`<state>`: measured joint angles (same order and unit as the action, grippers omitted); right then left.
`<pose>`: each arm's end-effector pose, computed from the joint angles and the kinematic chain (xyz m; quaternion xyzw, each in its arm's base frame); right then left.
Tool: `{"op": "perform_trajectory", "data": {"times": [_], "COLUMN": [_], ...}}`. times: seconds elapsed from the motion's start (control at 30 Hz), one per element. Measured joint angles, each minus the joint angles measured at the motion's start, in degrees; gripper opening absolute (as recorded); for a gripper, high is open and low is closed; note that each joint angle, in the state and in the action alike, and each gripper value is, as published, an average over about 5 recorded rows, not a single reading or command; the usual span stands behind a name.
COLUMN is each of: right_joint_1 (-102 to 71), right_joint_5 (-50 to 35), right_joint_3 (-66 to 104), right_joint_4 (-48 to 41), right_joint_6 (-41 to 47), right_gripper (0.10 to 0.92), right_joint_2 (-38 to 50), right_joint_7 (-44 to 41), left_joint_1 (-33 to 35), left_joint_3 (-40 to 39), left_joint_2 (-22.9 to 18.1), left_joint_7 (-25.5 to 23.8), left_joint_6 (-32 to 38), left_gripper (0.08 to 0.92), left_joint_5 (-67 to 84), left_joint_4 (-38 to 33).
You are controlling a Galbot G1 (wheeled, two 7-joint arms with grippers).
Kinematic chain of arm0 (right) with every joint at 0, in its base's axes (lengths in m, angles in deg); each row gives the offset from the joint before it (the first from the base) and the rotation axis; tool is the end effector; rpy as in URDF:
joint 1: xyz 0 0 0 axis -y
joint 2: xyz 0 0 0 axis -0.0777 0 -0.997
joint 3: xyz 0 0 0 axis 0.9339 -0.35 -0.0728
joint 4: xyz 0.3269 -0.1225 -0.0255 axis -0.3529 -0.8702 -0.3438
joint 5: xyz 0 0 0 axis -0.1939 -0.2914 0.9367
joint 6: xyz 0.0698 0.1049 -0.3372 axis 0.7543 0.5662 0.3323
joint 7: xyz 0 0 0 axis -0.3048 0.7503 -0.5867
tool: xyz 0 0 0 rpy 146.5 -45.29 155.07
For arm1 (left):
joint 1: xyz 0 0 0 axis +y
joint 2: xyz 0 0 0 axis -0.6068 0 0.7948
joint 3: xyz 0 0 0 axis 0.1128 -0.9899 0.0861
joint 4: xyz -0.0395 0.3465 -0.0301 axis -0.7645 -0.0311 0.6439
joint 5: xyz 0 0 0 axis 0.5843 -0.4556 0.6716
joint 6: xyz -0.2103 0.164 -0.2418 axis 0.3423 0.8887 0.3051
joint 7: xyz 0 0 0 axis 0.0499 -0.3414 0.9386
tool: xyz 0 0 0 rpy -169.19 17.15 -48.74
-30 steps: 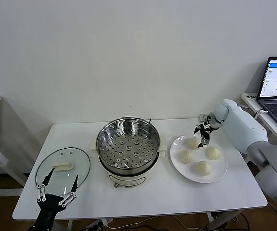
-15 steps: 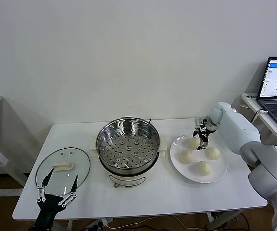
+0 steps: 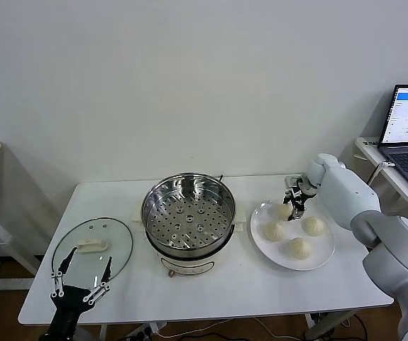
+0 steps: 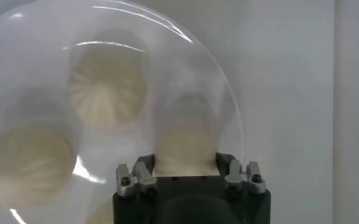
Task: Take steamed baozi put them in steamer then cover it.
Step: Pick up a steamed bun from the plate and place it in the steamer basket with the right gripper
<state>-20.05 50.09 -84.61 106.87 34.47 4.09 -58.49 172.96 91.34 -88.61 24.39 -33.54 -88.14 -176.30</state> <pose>0.6399 -0.1562 -0.2145 0.4923 -0.5527 0.5594 0.3732 0.1029 0.1004 -0.3167 0.0467 0.9813 0.1780 0.0571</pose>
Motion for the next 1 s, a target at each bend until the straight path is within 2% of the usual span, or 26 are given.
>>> {"op": "perform_trajectory", "data": {"times": [0.17, 0.37, 0.67, 1.0], "right_joint_1": [3.14, 9.71, 20.61, 24.56], "right_joint_5": [-2.5, -6.56, -10.79, -10.19], "right_joint_3": [-2.83, -9.11, -18.09, -23.98], "right_joint_4": [6.21, 17.63, 33.05, 39.29], "right_joint_6": [-3.9, -10.33, -19.25, -25.14], "right_gripper": [0.667, 0.684, 0.699, 0.712], "right_joint_2": [2.65, 5.33, 4.11, -2.24], "right_joint_7": [-0.87, -2.35, -3.93, -4.97], "left_joint_1": [-0.12, -0.42, -0.24, -0.26], "left_joint_3": [0.08, -0.1, -0.26, 0.19], "left_joint_2": [0.06, 0.2, 0.09, 0.2], "left_joint_7": [0.02, 0.03, 0.1, 0.28], "left_joint_6": [-0.1, -0.07, 0.04, 0.03], "left_gripper": [0.823, 0.823, 0.823, 0.823], "left_joint_5": [0.06, 0.11, 0.1, 0.07], "left_joint_4": [-0.2, -0.19, -0.19, -0.44]}}
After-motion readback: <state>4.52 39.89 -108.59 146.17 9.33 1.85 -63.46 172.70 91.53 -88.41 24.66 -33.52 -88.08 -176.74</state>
